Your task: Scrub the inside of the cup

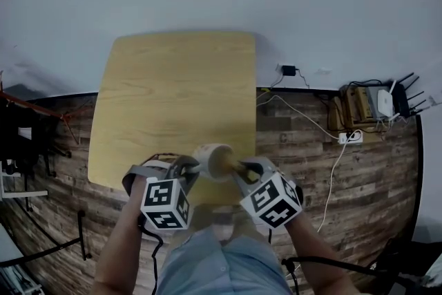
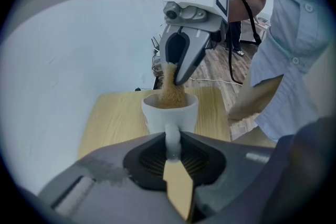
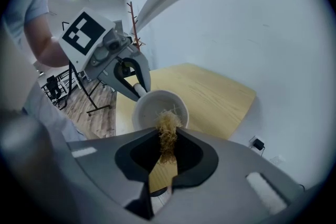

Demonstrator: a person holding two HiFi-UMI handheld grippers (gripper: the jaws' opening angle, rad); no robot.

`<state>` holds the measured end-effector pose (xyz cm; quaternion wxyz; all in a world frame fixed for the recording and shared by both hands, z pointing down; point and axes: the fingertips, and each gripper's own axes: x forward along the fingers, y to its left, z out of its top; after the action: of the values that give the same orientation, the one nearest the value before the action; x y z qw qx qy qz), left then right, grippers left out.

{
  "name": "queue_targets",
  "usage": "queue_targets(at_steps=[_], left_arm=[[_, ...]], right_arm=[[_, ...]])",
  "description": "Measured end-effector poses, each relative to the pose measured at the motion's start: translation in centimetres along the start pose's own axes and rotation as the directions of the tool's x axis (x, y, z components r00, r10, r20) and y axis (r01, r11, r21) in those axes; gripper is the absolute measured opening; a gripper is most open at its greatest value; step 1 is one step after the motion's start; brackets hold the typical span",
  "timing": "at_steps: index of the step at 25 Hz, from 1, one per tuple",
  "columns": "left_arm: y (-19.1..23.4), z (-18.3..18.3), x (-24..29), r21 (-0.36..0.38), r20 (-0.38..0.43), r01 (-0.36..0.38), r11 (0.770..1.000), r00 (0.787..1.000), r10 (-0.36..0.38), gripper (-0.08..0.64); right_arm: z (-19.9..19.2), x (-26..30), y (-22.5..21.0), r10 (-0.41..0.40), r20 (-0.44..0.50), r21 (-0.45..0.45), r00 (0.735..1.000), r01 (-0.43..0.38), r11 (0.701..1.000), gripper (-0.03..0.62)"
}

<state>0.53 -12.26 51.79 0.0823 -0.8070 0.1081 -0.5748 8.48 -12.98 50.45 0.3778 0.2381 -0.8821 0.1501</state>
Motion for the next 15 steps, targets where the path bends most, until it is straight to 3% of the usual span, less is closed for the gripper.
queue_targets(at_steps=[6,15], left_arm=[[-0.1,0.0,0.1,0.014,-0.008,-0.014,1.000,1.000,0.014,0.067],[-0.5,0.2,0.3,0.020,-0.002,-0.021,1.000,1.000,0.021,0.067]], right_arm=[[-0.3,0.0,2.8,0.061,-0.010,0.069,0.998,-0.061,0.996,0.054],[2.8,-0.2,3.9,0.096,0.082,0.146,0.992,-0.107,0.983,0.054]])
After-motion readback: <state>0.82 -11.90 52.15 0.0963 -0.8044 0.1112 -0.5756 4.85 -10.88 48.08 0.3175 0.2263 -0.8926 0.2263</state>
